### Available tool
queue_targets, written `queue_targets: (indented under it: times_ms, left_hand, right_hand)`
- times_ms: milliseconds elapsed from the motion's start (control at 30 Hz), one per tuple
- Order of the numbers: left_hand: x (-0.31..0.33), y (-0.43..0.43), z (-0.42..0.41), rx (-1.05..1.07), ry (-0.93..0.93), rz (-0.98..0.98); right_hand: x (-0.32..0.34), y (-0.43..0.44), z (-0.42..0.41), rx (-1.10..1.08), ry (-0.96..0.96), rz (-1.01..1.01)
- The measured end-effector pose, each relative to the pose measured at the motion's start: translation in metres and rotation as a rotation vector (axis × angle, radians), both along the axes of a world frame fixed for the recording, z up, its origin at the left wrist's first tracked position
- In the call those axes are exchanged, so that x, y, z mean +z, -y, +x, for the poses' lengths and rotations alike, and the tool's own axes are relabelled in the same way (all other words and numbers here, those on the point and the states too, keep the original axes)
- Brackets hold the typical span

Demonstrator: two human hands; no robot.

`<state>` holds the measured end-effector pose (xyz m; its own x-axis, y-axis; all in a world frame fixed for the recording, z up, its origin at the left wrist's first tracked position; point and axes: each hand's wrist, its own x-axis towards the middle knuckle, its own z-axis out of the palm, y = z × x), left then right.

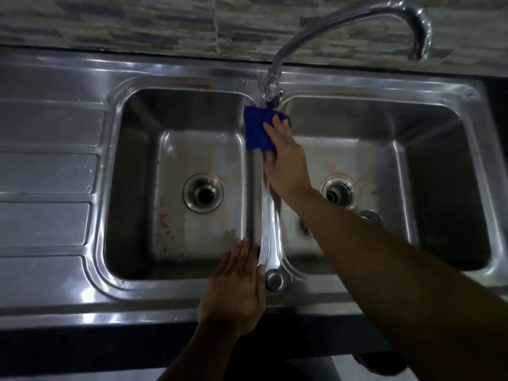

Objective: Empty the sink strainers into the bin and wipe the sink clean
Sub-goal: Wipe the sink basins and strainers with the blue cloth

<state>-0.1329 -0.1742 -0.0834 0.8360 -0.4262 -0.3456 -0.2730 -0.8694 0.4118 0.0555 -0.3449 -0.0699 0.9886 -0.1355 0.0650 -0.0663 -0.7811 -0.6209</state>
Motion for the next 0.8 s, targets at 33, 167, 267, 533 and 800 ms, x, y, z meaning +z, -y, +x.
queue_targets:
  times_ms: [33, 167, 267, 533, 800]
  left_hand:
    - [0.001, 0.000, 0.000, -0.008, -0.003, 0.003]
    - [0.006, 0.000, 0.002, -0.022, -0.042, 0.002]
    - [0.007, 0.001, 0.003, -0.029, -0.059, 0.015]
    - [0.010, 0.001, 0.003, 0.003, -0.086, 0.012]
    - [0.024, -0.043, 0.044, 0.010, -0.225, -0.039]
  right_hand:
    - [-0.002, -0.003, -0.014, -0.018, 0.005, 0.008]
    - [-0.005, -0.010, -0.059, -0.039, 0.050, 0.043]
    - [-0.004, 0.000, -0.035, -0.045, 0.019, 0.051]
    - [0.002, -0.001, -0.012, 0.014, -0.062, -0.009]
    - [-0.006, -0.016, -0.115, 0.110, -0.105, -0.153]
